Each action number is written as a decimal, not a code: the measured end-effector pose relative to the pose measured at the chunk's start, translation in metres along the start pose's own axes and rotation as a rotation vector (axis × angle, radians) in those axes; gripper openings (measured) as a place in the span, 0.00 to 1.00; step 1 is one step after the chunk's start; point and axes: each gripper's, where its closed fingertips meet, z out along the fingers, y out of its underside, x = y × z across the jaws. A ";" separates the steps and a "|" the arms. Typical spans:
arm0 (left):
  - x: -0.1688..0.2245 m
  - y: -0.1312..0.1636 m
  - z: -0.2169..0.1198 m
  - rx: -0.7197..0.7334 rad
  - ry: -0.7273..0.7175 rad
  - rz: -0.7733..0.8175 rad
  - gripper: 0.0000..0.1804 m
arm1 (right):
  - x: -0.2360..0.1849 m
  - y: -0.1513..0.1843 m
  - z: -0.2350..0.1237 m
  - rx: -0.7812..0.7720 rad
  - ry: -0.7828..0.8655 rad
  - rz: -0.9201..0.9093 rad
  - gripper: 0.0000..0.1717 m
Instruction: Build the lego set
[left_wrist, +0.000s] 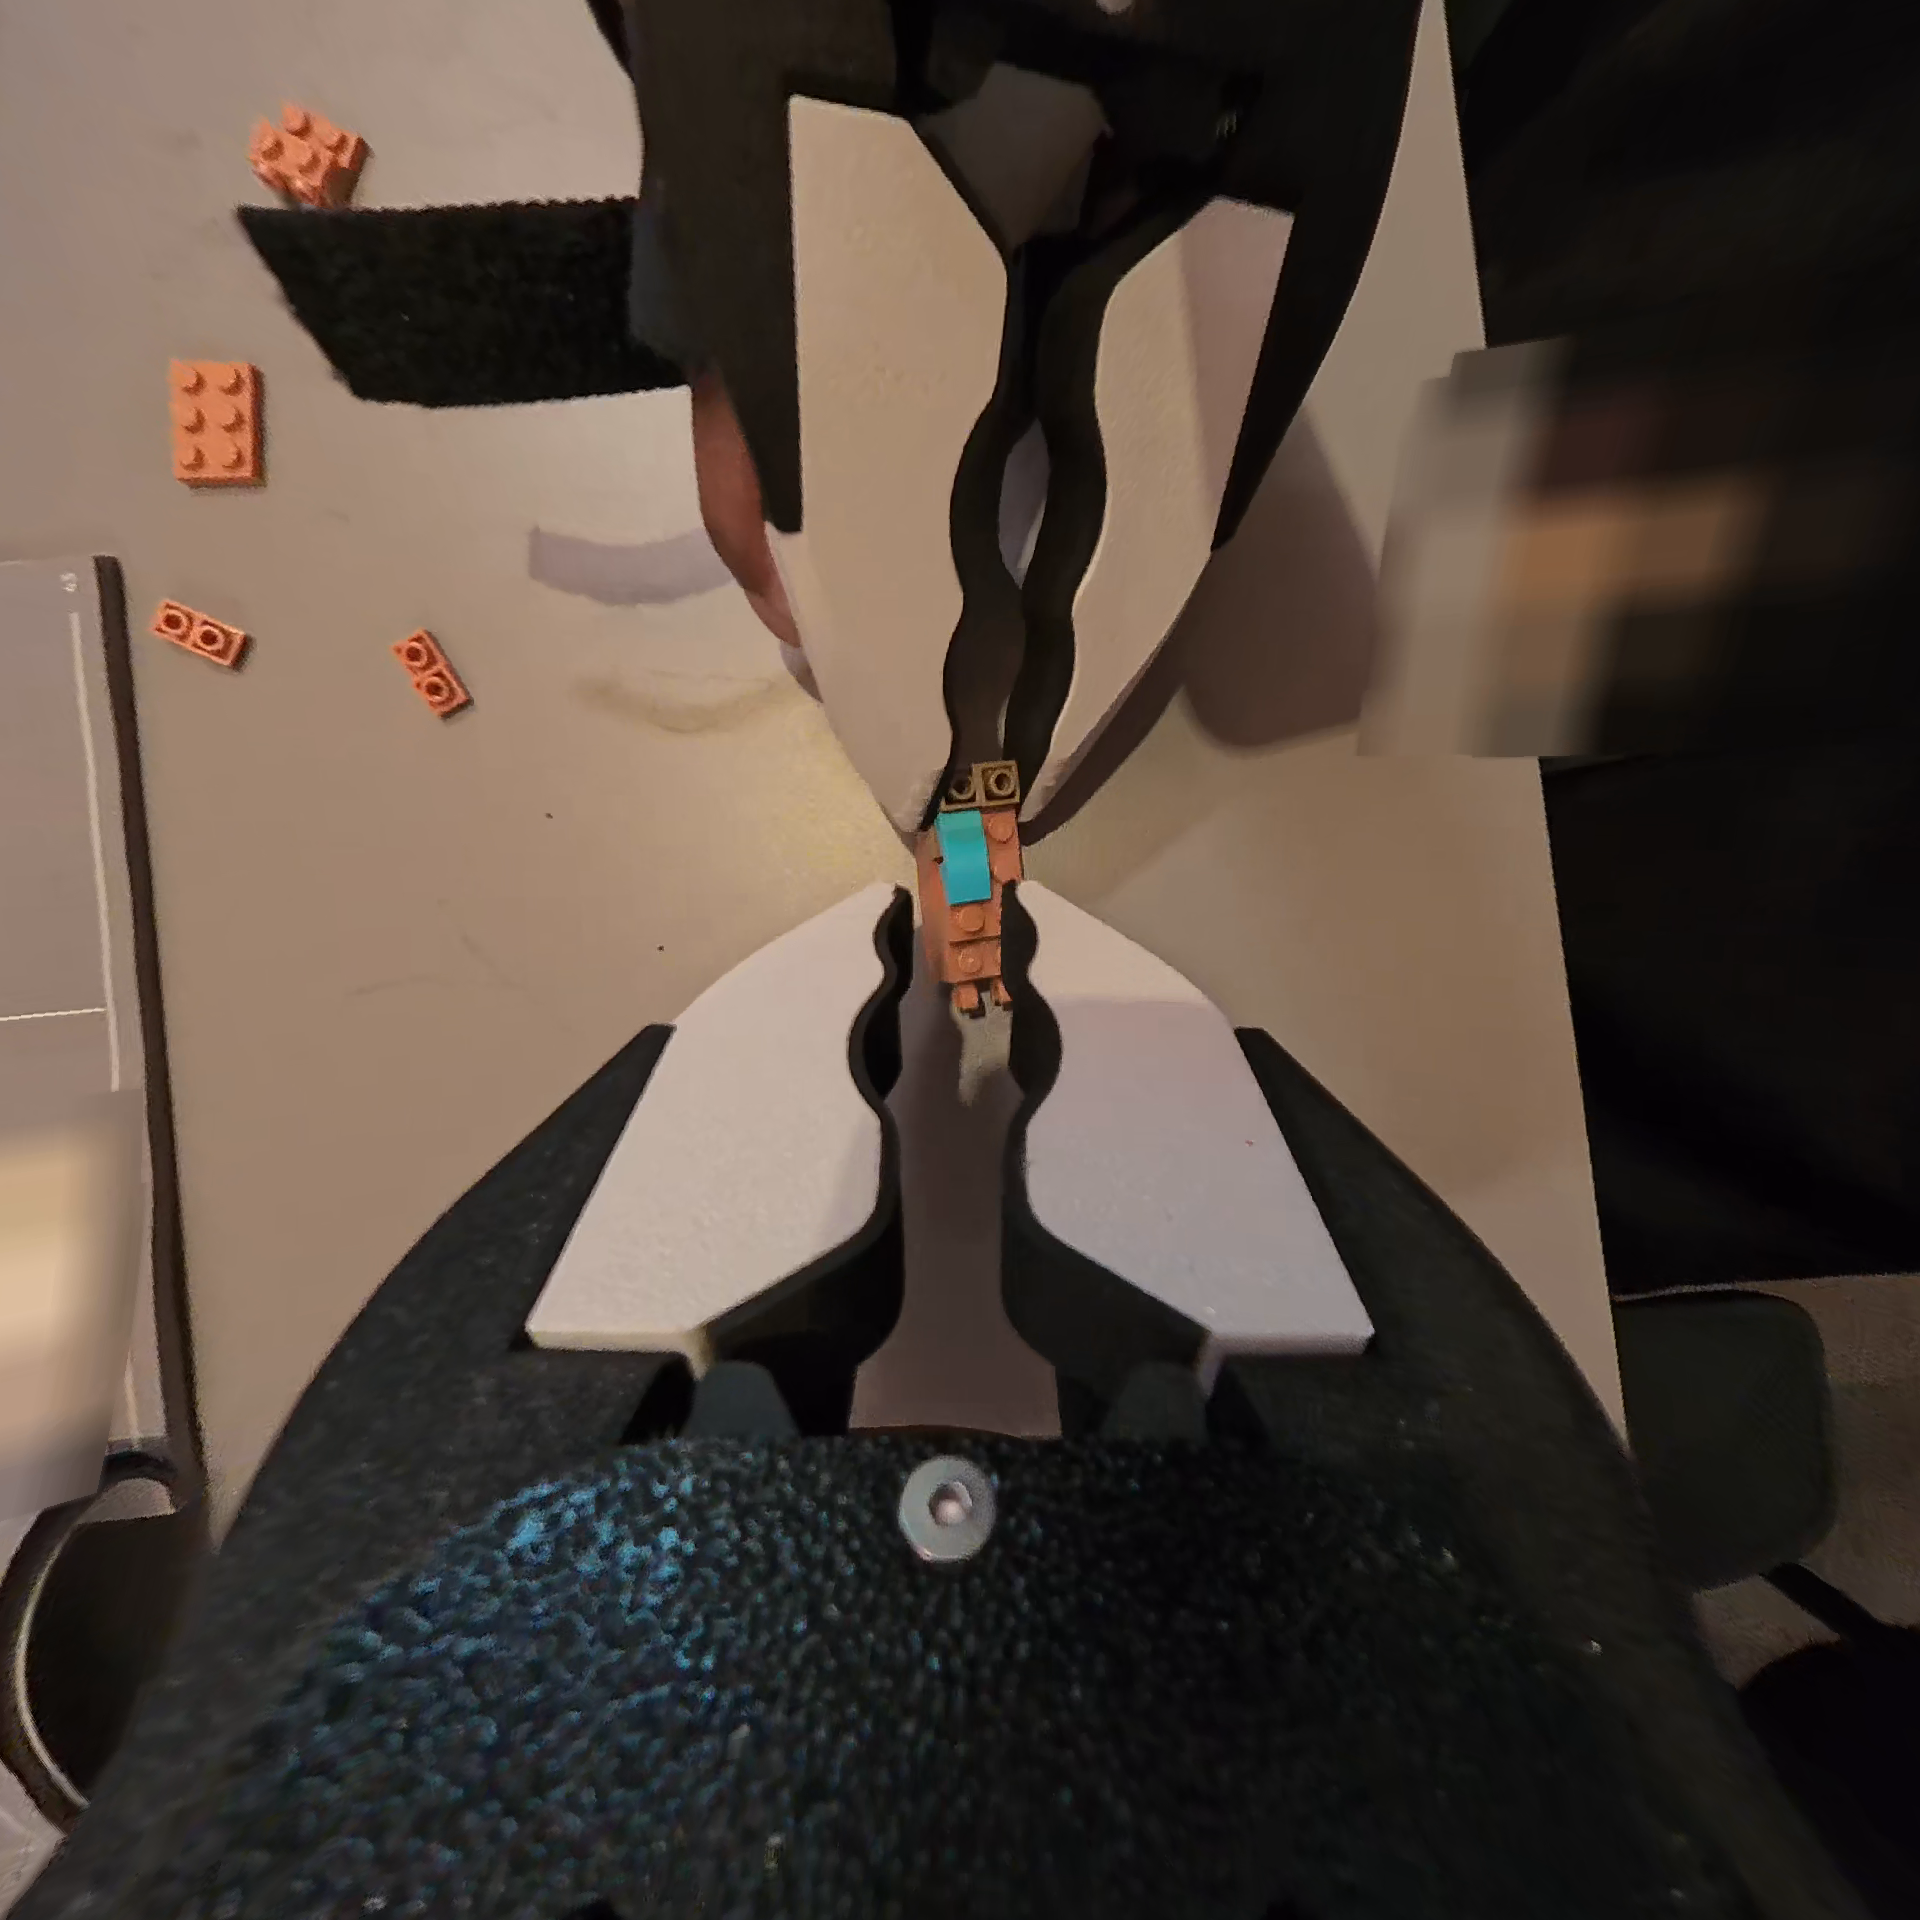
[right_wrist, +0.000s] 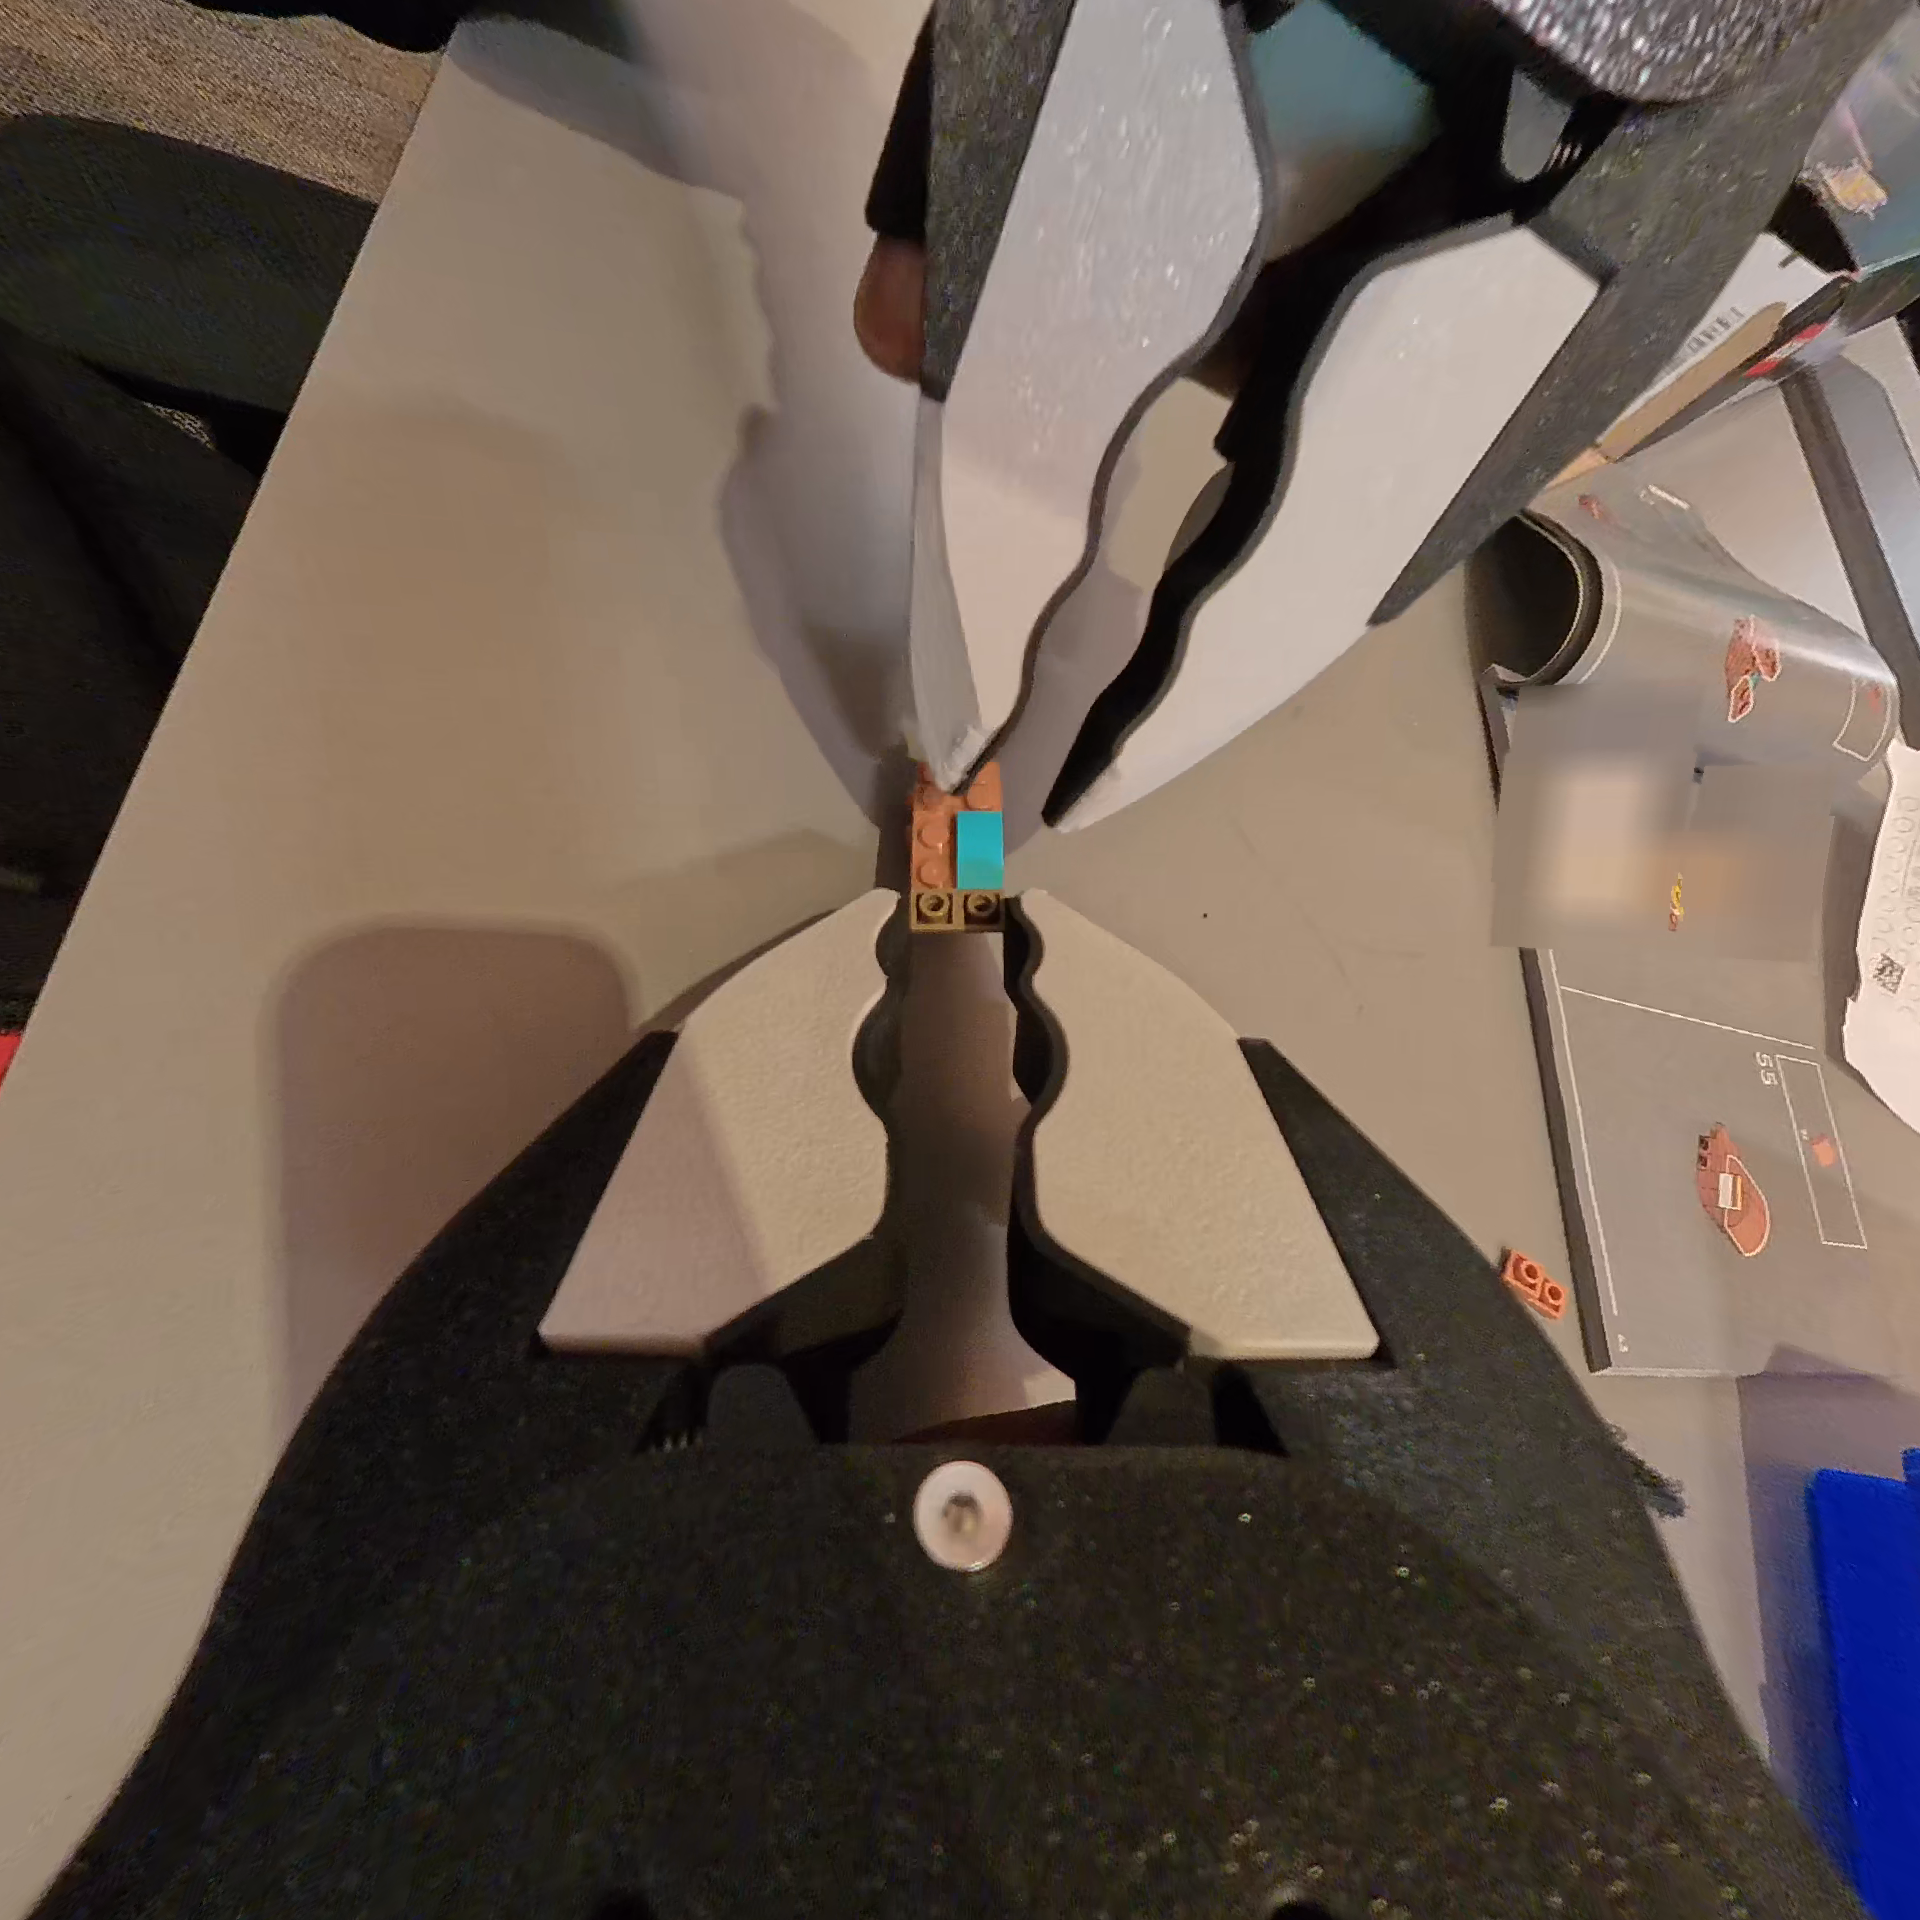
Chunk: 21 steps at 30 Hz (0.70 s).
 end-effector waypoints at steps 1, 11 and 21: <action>0.000 0.000 -0.002 0.020 0.007 -0.011 0.09 | 0.000 0.000 0.000 0.000 0.000 0.000 0.10; -0.006 -0.004 0.003 0.086 0.065 -0.089 0.08 | 0.000 0.000 0.000 0.001 0.001 -0.005 0.10; 0.000 -0.004 0.006 0.090 0.116 -0.105 0.04 | -0.001 0.000 0.000 -0.001 0.000 -0.006 0.10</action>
